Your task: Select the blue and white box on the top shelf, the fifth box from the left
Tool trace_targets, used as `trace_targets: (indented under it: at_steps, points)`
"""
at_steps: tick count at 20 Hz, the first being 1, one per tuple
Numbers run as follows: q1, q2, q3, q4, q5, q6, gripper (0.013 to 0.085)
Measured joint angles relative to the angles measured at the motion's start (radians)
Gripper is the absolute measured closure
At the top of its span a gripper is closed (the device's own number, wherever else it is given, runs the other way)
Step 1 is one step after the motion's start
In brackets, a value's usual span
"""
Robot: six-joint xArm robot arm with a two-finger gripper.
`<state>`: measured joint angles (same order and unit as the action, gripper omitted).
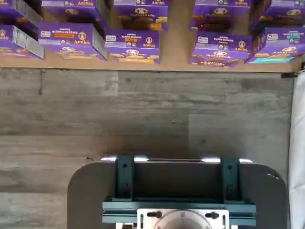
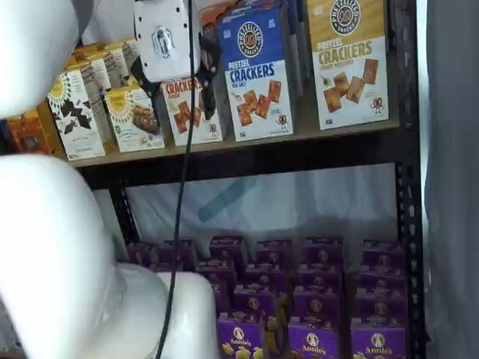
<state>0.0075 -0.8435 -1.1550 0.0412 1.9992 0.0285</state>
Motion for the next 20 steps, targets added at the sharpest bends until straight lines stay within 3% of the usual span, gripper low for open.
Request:
trace_targets:
  at_steps: [3, 5, 13, 20]
  points:
    - [-0.052, 0.006, -0.005, 0.058, 0.013, -0.025, 0.0130]
    - [-0.056, 0.008, -0.006, 0.066, 0.015, -0.027, 0.0130]
    - [-0.022, 0.034, -0.027, 0.022, -0.066, -0.016, 0.0130]
    - [-0.002, 0.156, -0.164, -0.026, -0.133, -0.013, 0.0130]
